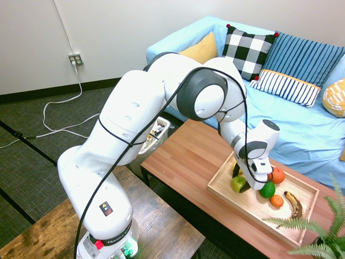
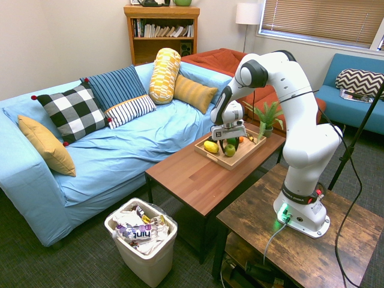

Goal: Put the apple in the tray

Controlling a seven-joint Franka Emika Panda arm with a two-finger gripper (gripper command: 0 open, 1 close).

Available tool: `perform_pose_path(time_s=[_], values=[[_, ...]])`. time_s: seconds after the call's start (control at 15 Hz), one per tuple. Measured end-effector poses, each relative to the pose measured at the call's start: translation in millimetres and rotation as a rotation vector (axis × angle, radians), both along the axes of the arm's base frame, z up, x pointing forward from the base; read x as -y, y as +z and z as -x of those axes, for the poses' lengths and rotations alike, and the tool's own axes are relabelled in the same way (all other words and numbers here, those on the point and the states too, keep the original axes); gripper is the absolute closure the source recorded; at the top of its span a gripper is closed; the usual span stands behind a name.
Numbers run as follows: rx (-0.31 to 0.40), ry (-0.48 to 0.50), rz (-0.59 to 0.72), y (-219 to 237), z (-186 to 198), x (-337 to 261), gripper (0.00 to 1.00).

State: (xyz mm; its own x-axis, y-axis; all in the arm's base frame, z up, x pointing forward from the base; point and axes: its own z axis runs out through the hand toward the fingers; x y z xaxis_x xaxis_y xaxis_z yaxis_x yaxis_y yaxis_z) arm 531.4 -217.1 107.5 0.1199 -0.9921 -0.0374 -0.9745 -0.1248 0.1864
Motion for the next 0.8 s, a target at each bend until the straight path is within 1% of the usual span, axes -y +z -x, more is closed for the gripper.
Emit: perform_pose_path(time_s=[0.13,0.27,0.53,0.8], values=[[0.011,0.002,-0.004,-1.1,2.5,4.5,0.0],[0.035,0.003,-0.001,10.7,1.6,12.4,0.0],[0.111,0.016,0.003,68.8,7.1,22.1,0.0],[0.179,0.027,0.002,129.9,26.5,22.9,0.0]])
